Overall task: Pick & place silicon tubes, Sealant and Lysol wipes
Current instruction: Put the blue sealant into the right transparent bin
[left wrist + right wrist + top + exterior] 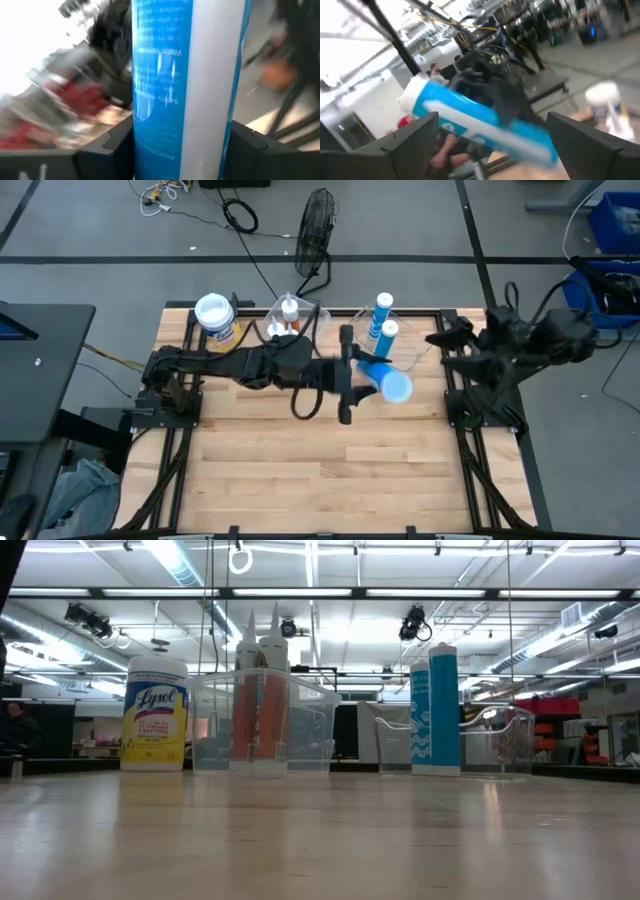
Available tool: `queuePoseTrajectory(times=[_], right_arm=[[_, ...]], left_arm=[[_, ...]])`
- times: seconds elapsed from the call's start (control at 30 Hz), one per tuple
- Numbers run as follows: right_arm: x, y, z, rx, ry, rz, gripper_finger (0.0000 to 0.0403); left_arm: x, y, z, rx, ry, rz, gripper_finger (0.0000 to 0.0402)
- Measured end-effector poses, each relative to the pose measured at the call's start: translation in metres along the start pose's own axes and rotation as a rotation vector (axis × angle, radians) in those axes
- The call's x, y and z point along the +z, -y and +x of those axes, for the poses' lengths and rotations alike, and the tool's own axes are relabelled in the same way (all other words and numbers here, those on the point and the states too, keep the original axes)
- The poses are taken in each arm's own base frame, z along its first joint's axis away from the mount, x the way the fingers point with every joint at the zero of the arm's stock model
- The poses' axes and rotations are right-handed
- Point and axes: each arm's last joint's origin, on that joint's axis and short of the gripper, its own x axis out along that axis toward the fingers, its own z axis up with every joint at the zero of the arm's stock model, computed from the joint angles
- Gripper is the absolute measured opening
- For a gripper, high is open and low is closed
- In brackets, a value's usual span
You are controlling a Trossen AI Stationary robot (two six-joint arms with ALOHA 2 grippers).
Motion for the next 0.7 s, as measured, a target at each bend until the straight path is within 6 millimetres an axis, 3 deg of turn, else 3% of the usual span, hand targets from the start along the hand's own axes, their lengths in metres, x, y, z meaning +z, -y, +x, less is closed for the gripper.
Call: queuePoseTrajectory(times=[0.2, 0.4, 0.7], right_arm=[[-0.003, 0.010, -0.017, -0.074, -0.063, 0.236, 0.0372], [-0.009, 0.016, -0.011, -0.185, -0.069, 0.264, 0.0372], [-0.005, 0.023, 0.025, -0.049, -0.099, 0.203, 0.0372]], left_arm=[[0.017, 0.009, -0.009, 0.121, -0.098, 0.626, 0.0216], [0.009, 0.018, -0.003, 0.146, -0.346, 1.184, 0.0216], [-0.008, 0.036, 0.010, -0.005, -0.269, 1.261, 0.0215]])
